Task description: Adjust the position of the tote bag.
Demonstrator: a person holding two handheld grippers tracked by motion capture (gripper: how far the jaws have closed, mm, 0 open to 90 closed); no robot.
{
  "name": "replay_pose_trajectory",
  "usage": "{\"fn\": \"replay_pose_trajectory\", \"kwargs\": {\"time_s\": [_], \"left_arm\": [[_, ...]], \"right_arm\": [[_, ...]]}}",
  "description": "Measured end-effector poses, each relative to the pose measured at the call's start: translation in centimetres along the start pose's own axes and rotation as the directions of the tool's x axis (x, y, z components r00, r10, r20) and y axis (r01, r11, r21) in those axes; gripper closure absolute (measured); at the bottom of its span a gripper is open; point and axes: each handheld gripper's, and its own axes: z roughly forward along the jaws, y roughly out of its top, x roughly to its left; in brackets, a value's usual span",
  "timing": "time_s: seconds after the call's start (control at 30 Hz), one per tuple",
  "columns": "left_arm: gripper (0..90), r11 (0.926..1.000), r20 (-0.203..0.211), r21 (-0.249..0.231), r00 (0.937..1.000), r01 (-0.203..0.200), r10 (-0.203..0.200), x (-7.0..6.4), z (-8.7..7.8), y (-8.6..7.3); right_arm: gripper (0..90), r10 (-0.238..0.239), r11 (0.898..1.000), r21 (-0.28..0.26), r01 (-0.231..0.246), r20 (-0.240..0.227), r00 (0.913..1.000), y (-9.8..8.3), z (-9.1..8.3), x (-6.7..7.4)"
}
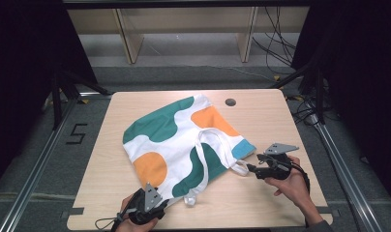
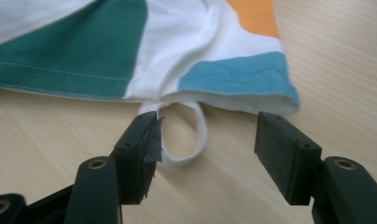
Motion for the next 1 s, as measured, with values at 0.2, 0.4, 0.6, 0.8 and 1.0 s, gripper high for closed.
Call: {"fn": "replay_pose_trajectory", "kwargs": {"time_s": [0.2,0.4,0.6,0.8,1.0], "left_arm": [[69.6,0.9994,-0.027,-0.001,0.9991,-0.033,0.033,1.4,-0.6,-0.5],[76.6,0.9967,0.009,-0.05,0.9979,-0.064,0.064,2.3,-0.6,-0.5],[77.5,0.9988,-0.01,-0.048,0.9999,0.008,-0.008,2.7,-1.2,-0.9],[77.0,0.9987,-0.009,-0.046,0.9997,0.022,-0.022,2.8,-0.9,-1.0],[73.8,0.9986,0.01,-0.04,0.9994,0.033,-0.033,2.9,-0.8,-1.1]], "right_arm": [[42.0,0.008,1.0,0.01,-0.009,0.098,0.9951,-0.6,0.3,-1.7],[41.9,-0.02,0.998,0.053,0.013,0.132,0.9911,-0.5,1.5,-1.8],[42.1,-0.079,0.994,0.084,0.067,0.15,0.9855,0.3,3.8,-1.8],[41.2,-0.071,0.996,0.062,0.061,0.16,0.9845,0.8,5.1,-2.1],[66.5,-0.126,0.992,0.015,0.125,0.125,0.9842,1.7,7.2,-2.5]]}}
